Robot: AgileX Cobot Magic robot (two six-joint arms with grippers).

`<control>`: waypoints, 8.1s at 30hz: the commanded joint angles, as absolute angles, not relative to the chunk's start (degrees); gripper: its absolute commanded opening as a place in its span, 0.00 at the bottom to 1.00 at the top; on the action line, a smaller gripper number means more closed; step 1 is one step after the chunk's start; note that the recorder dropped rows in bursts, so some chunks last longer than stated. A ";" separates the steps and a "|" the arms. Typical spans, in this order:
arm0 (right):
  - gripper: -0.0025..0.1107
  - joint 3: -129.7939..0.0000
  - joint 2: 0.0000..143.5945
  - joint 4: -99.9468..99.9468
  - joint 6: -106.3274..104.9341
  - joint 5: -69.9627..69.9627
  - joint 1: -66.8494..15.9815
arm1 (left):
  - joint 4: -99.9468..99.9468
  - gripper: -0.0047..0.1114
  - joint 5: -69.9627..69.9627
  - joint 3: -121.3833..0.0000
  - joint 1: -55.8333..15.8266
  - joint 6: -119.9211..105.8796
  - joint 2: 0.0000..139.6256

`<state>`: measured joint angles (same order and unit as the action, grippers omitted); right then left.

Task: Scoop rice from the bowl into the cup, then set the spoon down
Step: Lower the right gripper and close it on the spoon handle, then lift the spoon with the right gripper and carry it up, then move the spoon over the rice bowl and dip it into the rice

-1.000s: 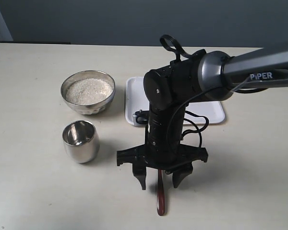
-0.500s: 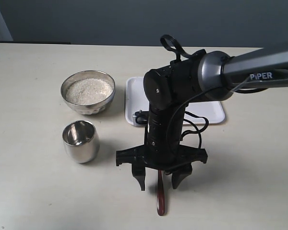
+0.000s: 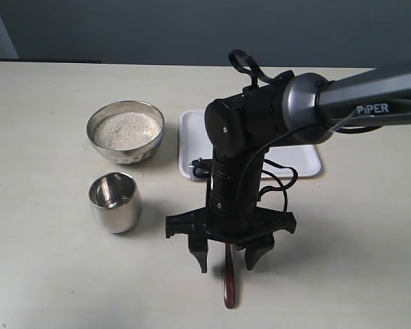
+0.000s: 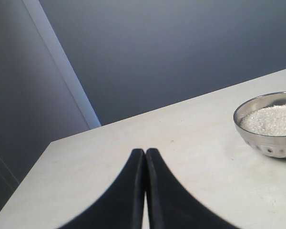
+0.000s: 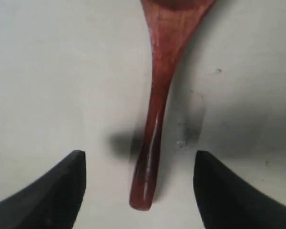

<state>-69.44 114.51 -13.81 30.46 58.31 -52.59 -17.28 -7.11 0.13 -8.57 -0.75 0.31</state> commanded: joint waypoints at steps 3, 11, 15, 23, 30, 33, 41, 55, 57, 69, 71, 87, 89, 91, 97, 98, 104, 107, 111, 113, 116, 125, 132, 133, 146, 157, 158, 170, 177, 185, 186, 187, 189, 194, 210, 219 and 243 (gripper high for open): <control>0.57 -69.32 114.60 -15.30 29.85 58.91 -52.67 | -17.02 0.04 -6.92 0.00 -8.86 -0.45 0.00; 0.57 -69.32 114.60 -13.65 30.09 58.18 -52.67 | -17.02 0.04 -6.92 0.00 -8.86 -0.45 0.00; 0.57 -69.32 114.60 -13.26 30.22 57.58 -52.67 | -17.02 0.04 -6.92 0.00 -8.86 -0.45 0.00; 0.57 -69.32 114.60 -13.26 30.22 56.80 -52.67 | -17.02 0.04 -6.92 0.00 -8.86 -0.45 0.00; 0.57 -69.32 114.60 -11.86 30.22 56.58 -52.67 | -17.02 0.04 -6.92 0.00 -8.86 -0.45 0.00; 0.57 -69.32 114.60 -11.73 30.44 56.58 -52.67 | -17.02 0.04 -6.92 0.00 -8.86 -0.45 0.00; 0.57 -69.32 114.60 -10.65 31.61 56.23 -52.67 | -17.02 0.04 -6.92 0.00 -8.86 -0.45 0.00; 0.57 -68.49 114.60 -11.04 31.64 54.39 -52.67 | -17.02 0.04 -6.92 0.00 -8.86 -0.45 0.00; 0.57 -67.03 114.60 -11.28 31.76 53.61 -52.67 | -17.02 0.04 -6.92 0.00 -8.86 -0.45 0.00; 0.51 -65.25 114.50 -14.66 31.76 52.08 -52.67 | -17.02 0.04 -6.92 0.00 -8.86 -0.45 0.00; 0.41 -65.25 114.50 -14.66 31.76 52.08 -52.67 | -17.02 0.04 -6.92 0.00 -8.86 -0.45 0.00; 0.02 -65.44 109.58 -8.23 32.24 48.89 -52.67 | -17.02 0.04 -6.92 0.00 -8.86 -0.45 0.00; 0.02 -65.82 107.17 -5.72 33.14 48.63 -52.67 | -17.02 0.04 -6.92 0.00 -8.86 -0.45 0.00; 0.02 -66.98 104.81 -0.87 34.05 50.16 -52.67 | -17.02 0.04 -6.92 0.00 -8.86 -0.45 0.00; 0.02 -75.95 103.26 19.21 32.59 65.44 -52.67 | -17.02 0.04 -6.92 0.00 -8.86 -0.45 0.00; 0.02 -77.62 103.58 21.61 31.17 68.16 -52.67 | -17.02 0.04 -6.92 0.00 -8.86 -0.45 0.00; 0.02 -89.55 106.71 30.63 11.95 69.96 -52.67 | -17.02 0.04 -6.92 0.00 -8.86 -0.45 0.00; 0.02 -93.68 109.24 35.31 6.87 69.96 -52.67 | -17.02 0.04 -6.92 0.00 -8.86 -0.45 0.00; 0.02 -97.02 113.01 41.18 5.83 69.96 -52.67 | -17.02 0.04 -6.92 0.00 -8.86 -0.45 0.00; 0.02 -97.47 115.60 47.95 2.35 69.96 -52.67 | -17.02 0.04 -6.92 0.00 -8.86 -0.45 0.00; 0.02 -97.47 117.57 50.61 -2.62 69.96 -52.67 | -17.02 0.04 -6.92 0.00 -8.86 -0.45 0.00; 0.02 -97.47 118.66 48.20 -2.12 68.78 -54.29 | -17.02 0.04 -6.92 0.00 -8.86 -0.45 0.00; 0.02 -97.47 118.66 52.36 -9.34 67.07 -54.29 | -17.02 0.04 -6.92 0.00 -8.86 -0.45 0.00; 0.02 -97.47 118.66 53.04 -11.56 67.07 -54.29 | -17.02 0.04 -6.92 0.00 -8.86 -0.45 0.00; 0.02 -97.47 128.61 82.35 1.64 50.05 -54.10 | -17.02 0.04 -6.92 0.00 -8.86 -0.45 0.00; 0.02 -97.47 130.53 80.10 1.23 47.48 -56.65 | -17.02 0.04 -6.81 0.00 -8.80 -0.45 0.00; 0.02 -97.47 130.53 80.09 1.23 46.97 -56.77 | -17.02 0.04 -6.81 0.00 -8.80 -0.45 0.00; 0.02 -97.47 130.53 78.55 -3.76 47.20 -57.92 | -17.02 0.04 -6.81 0.00 -8.80 -0.45 0.00; 0.02 -97.47 130.30 76.29 -16.88 47.99 -58.43 | -17.02 0.04 -6.81 0.00 -8.80 -0.45 0.00; 0.02 -97.47 130.05 76.33 -22.64 48.58 -57.40 | -17.02 0.04 -6.81 0.00 -8.80 -0.45 0.00; 0.02 -97.47 130.05 77.30 -22.64 48.17 -57.05 | -17.02 0.04 -6.81 0.00 -8.80 -0.45 0.00; 0.02 -97.47 130.05 78.15 -22.64 48.16 -56.79 | -17.02 0.04 -6.81 0.00 -8.80 -0.45 0.00; 0.02 -97.47 130.05 80.31 -22.64 48.28 -56.54 | -17.02 0.04 -6.81 0.00 -8.80 -0.45 0.00; 0.02 -97.47 130.54 81.76 -22.64 46.01 -56.54 | -17.02 0.04 -6.81 0.00 -8.80 -0.45 0.00; 0.02 -105.83 136.53 84.60 -22.21 43.83 -55.29 | -17.02 0.04 -6.81 0.00 -8.80 -0.45 0.00; 0.02 -106.56 136.53 82.46 -23.56 43.41 -54.65 | -17.02 0.04 -6.81 0.00 -8.80 -0.45 0.00; 0.02 -106.45 139.70 75.50 -33.39 45.29 -56.05 | -17.02 0.04 -6.81 0.00 -8.80 -0.45 0.00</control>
<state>-106.16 139.56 74.75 -33.16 44.13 -56.11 -17.28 -7.11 0.13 -8.57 -0.75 0.31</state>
